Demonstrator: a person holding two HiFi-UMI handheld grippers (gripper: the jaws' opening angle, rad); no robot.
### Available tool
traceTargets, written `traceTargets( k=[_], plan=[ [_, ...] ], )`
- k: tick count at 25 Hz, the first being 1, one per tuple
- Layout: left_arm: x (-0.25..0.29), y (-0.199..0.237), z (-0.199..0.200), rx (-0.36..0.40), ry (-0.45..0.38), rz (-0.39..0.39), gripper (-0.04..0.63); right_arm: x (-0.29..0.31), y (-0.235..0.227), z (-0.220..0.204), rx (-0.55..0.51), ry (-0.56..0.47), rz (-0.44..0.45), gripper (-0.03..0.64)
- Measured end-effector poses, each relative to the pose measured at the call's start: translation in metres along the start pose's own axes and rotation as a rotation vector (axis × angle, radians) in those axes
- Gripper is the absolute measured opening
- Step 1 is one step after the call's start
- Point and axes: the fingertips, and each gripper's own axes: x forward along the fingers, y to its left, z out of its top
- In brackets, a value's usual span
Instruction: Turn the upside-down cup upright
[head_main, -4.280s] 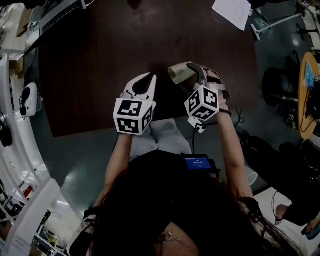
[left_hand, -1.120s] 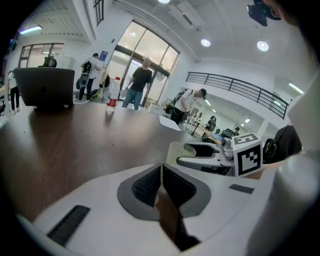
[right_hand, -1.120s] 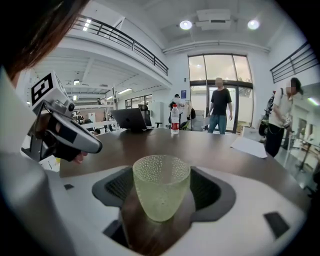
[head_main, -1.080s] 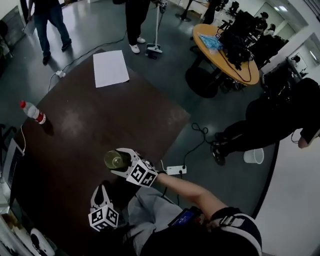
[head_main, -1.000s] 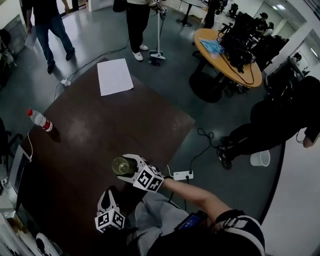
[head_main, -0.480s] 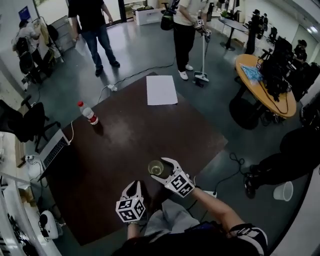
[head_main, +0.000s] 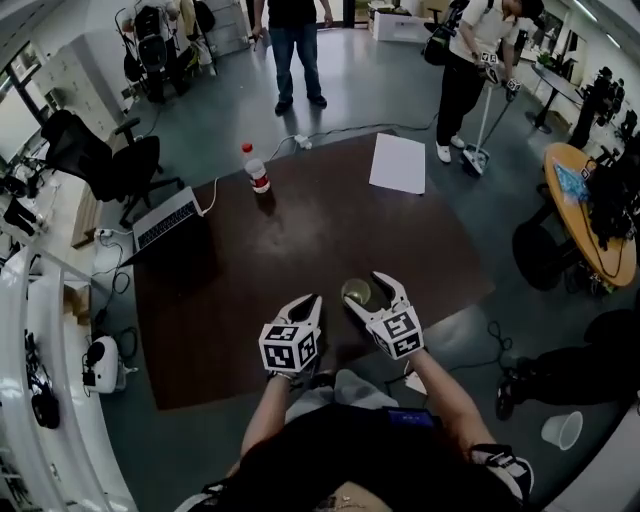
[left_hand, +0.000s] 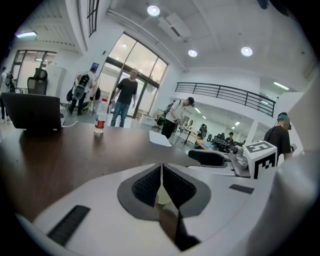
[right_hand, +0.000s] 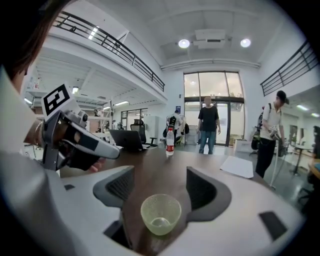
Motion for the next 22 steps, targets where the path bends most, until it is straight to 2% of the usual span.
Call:
traceTargets(
  k=[3,4,6,9,11,16,22],
  plan=[
    [-0.003,-0.001,0.028,0.063,-0.062,0.01,0.015,-0.009,-0.008,0.031,0.032,-0.062,-0.021,0.316],
    [-0.003,0.0,0.037,0.076,-0.078,0.017,0.015,-0.011,-0.012,0.04,0.05,-0.087,-0.035,0.259],
    [-0.006,0.001,0.046,0.065,-0.087,0.017,0.015,-0.015,-0.015,0.052,0.104,-0.125,-0.061,0.143],
    [-0.013,0.005,0.049,0.036,-0.088,0.019,0.015,-0.019,-0.013,0.055,0.182,-0.14,-0.084,0.11],
    [-0.017,0.009,0.051,0.027,-0.095,0.034,0.015,-0.023,-0.014,0.055,0.214,-0.147,-0.105,0.063],
    [-0.018,0.008,0.049,0.021,-0.097,0.044,0.015,-0.025,-0.014,0.047,0.234,-0.126,-0.139,0.017],
    [-0.014,-0.002,0.044,0.016,-0.089,0.018,0.015,-0.026,-0.011,0.044,0.223,-0.103,-0.137,0.015]
  ],
)
